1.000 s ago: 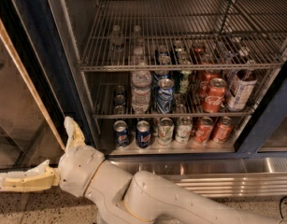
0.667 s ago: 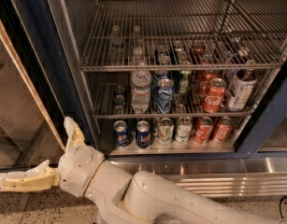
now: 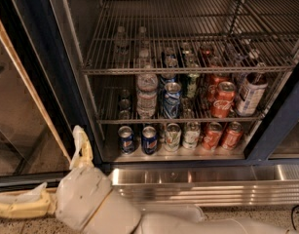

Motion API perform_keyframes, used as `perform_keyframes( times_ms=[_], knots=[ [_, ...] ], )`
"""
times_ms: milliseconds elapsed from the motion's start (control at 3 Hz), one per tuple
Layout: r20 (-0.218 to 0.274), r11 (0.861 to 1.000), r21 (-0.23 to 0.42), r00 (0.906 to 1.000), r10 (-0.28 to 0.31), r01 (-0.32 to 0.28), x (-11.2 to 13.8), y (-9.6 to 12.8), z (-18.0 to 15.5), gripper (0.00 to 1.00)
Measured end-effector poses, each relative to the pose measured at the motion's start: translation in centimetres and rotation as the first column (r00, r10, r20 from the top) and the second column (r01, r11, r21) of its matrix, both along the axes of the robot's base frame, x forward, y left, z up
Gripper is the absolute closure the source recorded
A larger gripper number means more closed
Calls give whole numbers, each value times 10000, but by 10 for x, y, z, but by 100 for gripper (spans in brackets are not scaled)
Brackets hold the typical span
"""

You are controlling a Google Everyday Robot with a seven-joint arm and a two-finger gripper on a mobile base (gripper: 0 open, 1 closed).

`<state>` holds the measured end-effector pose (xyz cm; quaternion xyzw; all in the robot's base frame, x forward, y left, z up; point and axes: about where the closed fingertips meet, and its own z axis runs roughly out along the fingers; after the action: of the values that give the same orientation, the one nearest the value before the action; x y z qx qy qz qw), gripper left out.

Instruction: Pick water bottle from middle shelf of fridge

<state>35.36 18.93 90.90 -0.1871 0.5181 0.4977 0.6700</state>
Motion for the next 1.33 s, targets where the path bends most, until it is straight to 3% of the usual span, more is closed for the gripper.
perform_keyframes(
  times_ms=[333,667,1000,1333],
  knots=[
    [997,9946,83,9896,-1041,1037,-43,-9,25,0],
    [803,9869,-142,9840,-1588,1605,-39,-13,17,0],
    [803,9869,-142,9840,-1588,1605,-39,-13,17,0],
    [793,9768,-418,9752,-2064,2101,-37,-15,17,0]
  ],
)
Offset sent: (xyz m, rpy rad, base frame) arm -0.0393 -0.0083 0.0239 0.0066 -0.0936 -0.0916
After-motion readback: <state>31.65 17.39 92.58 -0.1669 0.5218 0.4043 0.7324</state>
